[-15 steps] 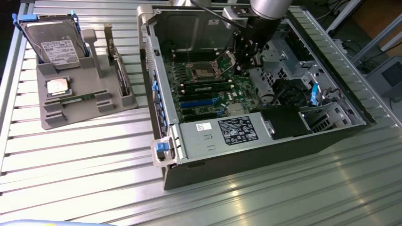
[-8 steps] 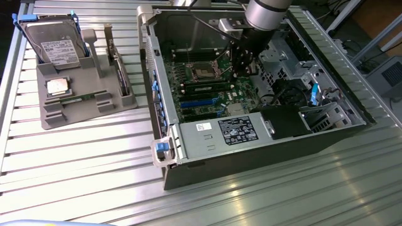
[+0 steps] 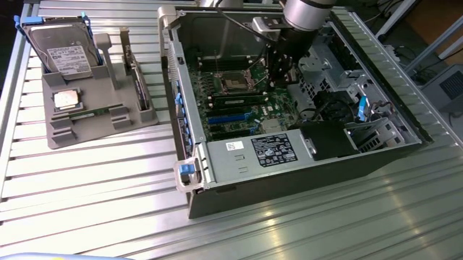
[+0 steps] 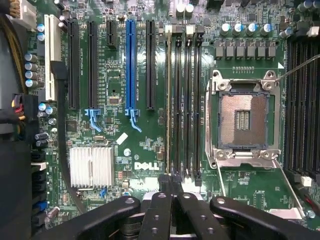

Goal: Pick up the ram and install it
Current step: 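Press down the ram until it locks into place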

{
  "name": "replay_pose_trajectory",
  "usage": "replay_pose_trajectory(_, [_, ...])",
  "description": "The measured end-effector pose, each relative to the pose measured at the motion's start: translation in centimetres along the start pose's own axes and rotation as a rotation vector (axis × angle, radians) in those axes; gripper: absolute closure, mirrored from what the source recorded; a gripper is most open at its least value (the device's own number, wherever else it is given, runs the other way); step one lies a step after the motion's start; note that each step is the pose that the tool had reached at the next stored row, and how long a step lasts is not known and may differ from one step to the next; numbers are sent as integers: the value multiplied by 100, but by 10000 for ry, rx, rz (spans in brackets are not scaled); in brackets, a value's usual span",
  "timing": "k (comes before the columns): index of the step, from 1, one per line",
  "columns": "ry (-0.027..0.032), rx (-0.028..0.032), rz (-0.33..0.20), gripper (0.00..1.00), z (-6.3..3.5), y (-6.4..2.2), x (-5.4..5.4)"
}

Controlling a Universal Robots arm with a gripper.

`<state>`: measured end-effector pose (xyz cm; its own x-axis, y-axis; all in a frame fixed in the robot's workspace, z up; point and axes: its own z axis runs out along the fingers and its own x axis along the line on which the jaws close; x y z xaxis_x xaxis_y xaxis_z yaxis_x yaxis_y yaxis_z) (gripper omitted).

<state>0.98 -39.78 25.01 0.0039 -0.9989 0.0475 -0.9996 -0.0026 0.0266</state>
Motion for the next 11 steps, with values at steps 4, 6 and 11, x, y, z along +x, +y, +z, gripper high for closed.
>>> replay_pose_trajectory(4, [-37,15,0,90,5,237,0])
replay_pose_trajectory(6, [-78,25,0,90,12,427,-1])
replay_pose_trajectory(11, [-136,51,0,90,30,904,-4])
